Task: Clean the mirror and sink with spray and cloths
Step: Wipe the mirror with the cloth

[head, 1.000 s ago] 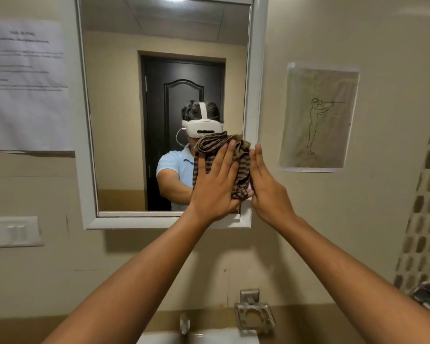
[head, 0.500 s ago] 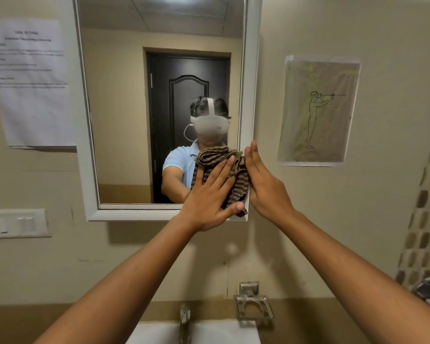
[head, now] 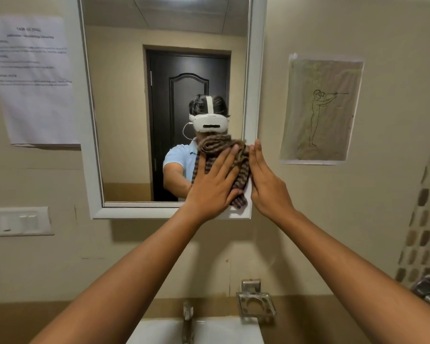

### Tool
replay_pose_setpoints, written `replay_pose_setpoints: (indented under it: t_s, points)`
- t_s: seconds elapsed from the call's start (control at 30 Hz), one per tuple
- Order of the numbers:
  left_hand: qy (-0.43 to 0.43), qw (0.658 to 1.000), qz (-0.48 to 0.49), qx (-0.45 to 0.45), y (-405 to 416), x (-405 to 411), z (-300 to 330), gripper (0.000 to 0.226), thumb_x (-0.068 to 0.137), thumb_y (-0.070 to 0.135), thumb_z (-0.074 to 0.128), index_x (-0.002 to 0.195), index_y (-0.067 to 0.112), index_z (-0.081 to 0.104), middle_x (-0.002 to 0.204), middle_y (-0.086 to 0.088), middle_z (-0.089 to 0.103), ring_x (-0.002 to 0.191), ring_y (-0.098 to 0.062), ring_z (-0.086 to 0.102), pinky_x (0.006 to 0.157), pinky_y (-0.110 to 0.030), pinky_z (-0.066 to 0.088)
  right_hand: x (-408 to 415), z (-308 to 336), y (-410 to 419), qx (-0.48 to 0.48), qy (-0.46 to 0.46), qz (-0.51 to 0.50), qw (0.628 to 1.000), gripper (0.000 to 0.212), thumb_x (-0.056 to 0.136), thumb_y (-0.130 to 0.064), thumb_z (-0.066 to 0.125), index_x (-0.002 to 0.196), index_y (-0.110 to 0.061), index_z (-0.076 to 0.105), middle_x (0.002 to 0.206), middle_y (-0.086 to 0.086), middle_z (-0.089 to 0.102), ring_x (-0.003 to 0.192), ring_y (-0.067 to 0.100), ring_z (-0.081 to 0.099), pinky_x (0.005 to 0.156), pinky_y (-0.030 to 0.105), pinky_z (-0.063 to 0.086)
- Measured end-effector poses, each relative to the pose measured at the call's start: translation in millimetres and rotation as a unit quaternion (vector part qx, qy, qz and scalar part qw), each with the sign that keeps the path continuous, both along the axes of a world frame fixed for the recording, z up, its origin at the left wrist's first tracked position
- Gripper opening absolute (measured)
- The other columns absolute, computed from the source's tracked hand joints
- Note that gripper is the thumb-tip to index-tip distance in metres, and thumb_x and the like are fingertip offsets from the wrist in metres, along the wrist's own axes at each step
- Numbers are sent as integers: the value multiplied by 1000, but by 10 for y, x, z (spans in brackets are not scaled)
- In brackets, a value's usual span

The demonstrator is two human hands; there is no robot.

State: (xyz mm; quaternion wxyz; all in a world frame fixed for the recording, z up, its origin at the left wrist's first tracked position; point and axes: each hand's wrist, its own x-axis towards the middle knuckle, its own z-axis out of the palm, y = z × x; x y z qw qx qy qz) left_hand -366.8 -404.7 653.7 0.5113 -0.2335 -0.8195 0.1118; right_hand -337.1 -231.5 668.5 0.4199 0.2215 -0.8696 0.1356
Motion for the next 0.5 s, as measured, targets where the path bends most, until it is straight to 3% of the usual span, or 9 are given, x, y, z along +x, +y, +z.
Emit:
replay_pose_setpoints:
  t_s: [0.13,0.33,0.5]
  points:
    - [-14,1000,-5,-21,-97,0,-156,64,98,46,40,154,17,26,166,-4,1,153,-22,5,118,-60,6,-18,-31,-16,-4,8,-2,1000,86,87,-1,44,154,-24,-4,161,-10,-13,74,23,56,51,30,41]
    - [-15,998,-6,-52,-299,16,-1,63,96,54,39,149,18,38,166,-4,6,153,-23,9,118,-59,6,14,-51,-15,7,-1,-28,1000,88,90,-1,47,154,-26,-9,161,-12,-16,58,19,49,47,33,47]
    - [-4,998,-15,-63,-369,12,70,64,94,55,43,146,18,41,166,-3,6,153,-22,9,117,-57,3,39,-97,-8,17,-8,-37,999,89,90,-1,48,153,-26,-10,160,-13,-18,58,22,52,46,33,48]
